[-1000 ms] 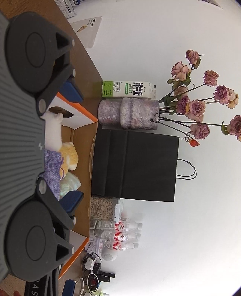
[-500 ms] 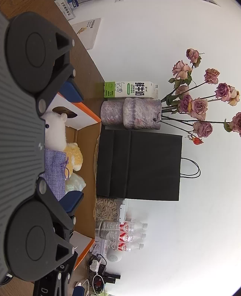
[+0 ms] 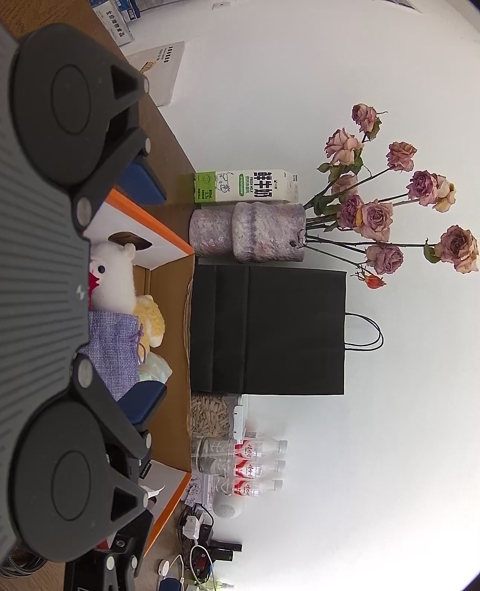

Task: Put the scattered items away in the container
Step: 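Withdraw both tools from the box back toward the table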

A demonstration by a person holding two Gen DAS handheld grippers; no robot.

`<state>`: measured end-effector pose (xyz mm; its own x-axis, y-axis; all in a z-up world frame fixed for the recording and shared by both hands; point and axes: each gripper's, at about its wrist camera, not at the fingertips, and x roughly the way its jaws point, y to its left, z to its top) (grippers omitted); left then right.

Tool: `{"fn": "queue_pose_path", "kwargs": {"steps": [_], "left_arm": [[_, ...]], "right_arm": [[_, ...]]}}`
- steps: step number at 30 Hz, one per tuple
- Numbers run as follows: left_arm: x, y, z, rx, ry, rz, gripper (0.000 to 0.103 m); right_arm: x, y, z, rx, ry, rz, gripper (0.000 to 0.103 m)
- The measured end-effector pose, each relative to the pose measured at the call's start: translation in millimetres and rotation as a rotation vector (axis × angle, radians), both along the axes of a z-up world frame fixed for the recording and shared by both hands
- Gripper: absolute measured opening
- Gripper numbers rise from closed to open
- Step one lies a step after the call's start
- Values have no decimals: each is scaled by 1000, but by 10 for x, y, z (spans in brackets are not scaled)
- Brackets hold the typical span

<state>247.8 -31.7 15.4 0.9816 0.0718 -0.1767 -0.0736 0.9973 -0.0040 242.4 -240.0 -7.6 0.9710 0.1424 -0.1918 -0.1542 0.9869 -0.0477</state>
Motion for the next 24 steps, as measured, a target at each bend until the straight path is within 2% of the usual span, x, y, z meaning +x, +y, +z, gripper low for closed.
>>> {"fn": "queue_pose_path", "kwargs": {"steps": [6,13,24], "left_arm": [[-229,86,6,11,-48,30,103],[-426,200,-76,20,-9,50,103],[-640,417,-147,12,70,73,103]], "right_arm": [[-197,-65,-30,-3,3,-8,103],[-443,-149,-64,-3,20,16,103],[-628,-175,-148,-26,130,61,103]]}}
